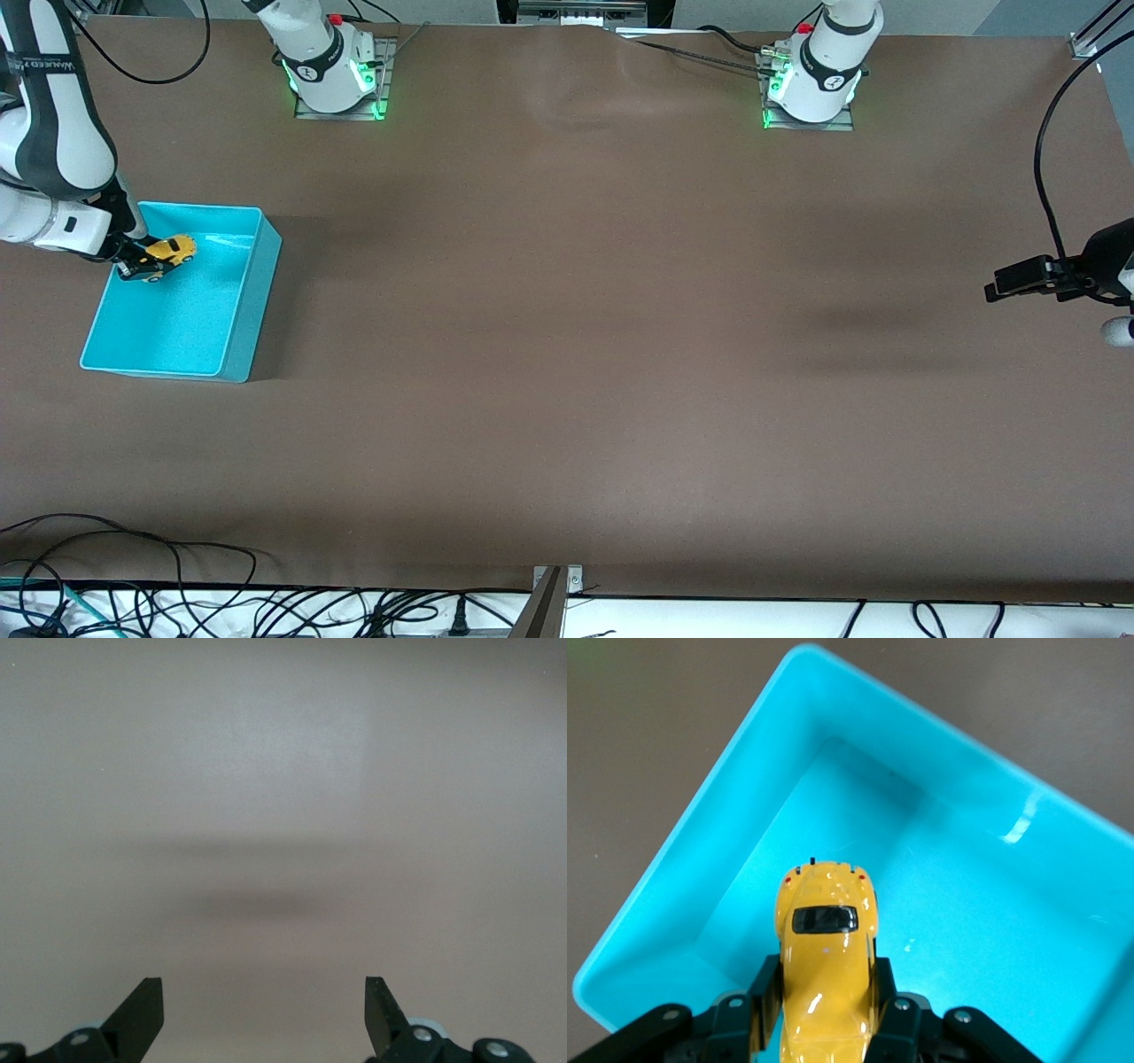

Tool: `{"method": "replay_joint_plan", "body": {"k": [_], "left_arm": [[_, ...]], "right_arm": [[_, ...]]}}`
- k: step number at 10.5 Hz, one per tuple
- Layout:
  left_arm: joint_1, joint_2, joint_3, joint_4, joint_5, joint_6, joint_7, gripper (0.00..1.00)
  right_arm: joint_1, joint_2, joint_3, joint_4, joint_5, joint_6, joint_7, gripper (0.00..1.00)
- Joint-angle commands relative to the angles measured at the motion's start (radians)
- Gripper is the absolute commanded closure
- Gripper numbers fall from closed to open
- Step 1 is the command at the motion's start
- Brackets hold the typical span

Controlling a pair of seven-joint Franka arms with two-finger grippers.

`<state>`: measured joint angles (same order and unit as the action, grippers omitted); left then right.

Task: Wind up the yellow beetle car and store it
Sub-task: 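Lift the car with the right gripper over the blue box, then lower the car into the blue box and open the right gripper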

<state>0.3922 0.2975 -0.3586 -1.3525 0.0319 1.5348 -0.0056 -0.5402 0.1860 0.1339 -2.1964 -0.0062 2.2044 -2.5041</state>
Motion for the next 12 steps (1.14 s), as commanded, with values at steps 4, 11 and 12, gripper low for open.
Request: {"method": "replay_joint_plan", "body": {"k": [4, 11, 12], "left_arm": [[0.004, -0.012, 0.006, 0.001, -0.029, -0.010, 0.026, 0.00], [-0.001, -0.005, 0.004, 0.001, -0.032, -0.001, 0.026, 0.00], [-0.018, -0.005, 0.004, 0.001, -0.030, 0.001, 0.024, 0.00]], "right_arm": [[-0.055, 0.039, 0.013, -0.126, -0.006, 0.184, -0.056, 1.00], [-0.080, 0.075, 0.013, -0.137, 0.000, 0.247, -0.076, 1.00], [-0.083, 0.078, 0.015, -0.137, 0.000, 0.247, -0.075, 0.91]]}}
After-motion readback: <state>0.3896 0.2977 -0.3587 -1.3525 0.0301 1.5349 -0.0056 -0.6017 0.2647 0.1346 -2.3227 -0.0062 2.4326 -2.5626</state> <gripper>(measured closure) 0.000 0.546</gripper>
